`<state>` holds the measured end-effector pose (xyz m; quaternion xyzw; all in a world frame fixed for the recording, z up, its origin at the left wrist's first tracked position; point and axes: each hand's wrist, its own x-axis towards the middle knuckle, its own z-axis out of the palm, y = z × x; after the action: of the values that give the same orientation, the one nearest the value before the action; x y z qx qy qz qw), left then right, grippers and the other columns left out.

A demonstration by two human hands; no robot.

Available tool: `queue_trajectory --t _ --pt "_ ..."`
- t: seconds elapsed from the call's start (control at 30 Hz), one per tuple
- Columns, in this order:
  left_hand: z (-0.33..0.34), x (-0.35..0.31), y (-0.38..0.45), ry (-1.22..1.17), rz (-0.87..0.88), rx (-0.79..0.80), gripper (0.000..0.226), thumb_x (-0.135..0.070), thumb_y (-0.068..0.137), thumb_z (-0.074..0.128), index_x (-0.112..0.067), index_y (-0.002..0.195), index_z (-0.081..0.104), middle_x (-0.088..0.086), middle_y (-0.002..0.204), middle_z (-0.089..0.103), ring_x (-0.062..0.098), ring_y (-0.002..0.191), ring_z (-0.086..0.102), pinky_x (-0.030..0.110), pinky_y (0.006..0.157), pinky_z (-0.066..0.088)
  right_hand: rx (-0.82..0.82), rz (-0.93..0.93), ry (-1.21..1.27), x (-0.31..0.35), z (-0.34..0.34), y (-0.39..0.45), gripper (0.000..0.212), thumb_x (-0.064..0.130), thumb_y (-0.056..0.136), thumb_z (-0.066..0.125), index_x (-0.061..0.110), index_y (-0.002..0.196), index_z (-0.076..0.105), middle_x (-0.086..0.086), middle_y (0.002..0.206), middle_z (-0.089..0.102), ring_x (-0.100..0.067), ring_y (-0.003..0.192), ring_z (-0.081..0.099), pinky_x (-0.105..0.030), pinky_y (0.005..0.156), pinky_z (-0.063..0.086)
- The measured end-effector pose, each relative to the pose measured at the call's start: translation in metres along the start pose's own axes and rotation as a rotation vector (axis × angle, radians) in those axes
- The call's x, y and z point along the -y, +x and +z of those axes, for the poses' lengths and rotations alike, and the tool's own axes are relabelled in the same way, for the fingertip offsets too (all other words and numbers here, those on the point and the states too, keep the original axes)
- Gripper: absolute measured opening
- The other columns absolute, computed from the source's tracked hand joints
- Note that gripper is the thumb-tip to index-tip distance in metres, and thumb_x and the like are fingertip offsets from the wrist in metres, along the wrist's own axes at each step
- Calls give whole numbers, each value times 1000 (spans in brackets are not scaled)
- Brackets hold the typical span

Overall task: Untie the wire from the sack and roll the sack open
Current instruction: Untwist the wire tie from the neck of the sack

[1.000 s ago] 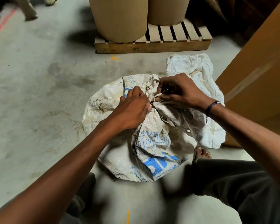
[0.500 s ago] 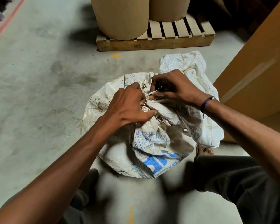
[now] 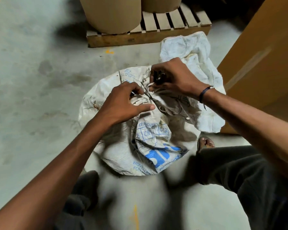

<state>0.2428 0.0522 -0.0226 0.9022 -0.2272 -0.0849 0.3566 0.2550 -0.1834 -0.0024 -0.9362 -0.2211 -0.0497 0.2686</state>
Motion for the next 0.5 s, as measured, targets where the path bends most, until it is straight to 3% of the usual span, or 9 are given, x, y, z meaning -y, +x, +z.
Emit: queue_trajectory --t 0.1,0.2,0.27,0.37,0.5 --pt "19 -6 2 0 -11 -54 45 -64 64 83 -27 87 70 -6 95 68 11 92 64 32 84 52 -17 -11 1 3 7 3 16 34 82 82 23 88 72 11 81 75 -5 77 70 -33 78 54" --pt "25 -8 5 -94 -16 -166 17 -42 80 80 -27 83 74 -4 88 71 13 85 67 38 80 56 -13 4 3 2 7 4 11 21 82 80 22 86 70 11 81 75 0 77 70 -35 83 55" --pt "22 -6 6 -154 -56 -190 12 -34 84 80 -27 76 73 -7 79 75 9 78 71 37 77 57 -15 10 31 2 7 4 13 24 85 82 20 88 70 9 84 74 -4 77 68 -36 79 56" --pt "17 0 9 -210 -144 -215 19 -34 85 79 -20 73 75 -6 75 76 11 76 73 35 74 57 -75 -31 -13 8 5 -1 20 34 89 78 15 95 71 -1 94 73 -23 89 65 -40 78 50" --pt "11 10 16 -223 -259 -273 28 -34 87 79 -10 75 74 2 74 74 16 71 69 32 70 51 -29 -188 -200 26 1 -15 30 46 91 62 18 101 68 -2 100 68 -27 96 55 -43 76 42"
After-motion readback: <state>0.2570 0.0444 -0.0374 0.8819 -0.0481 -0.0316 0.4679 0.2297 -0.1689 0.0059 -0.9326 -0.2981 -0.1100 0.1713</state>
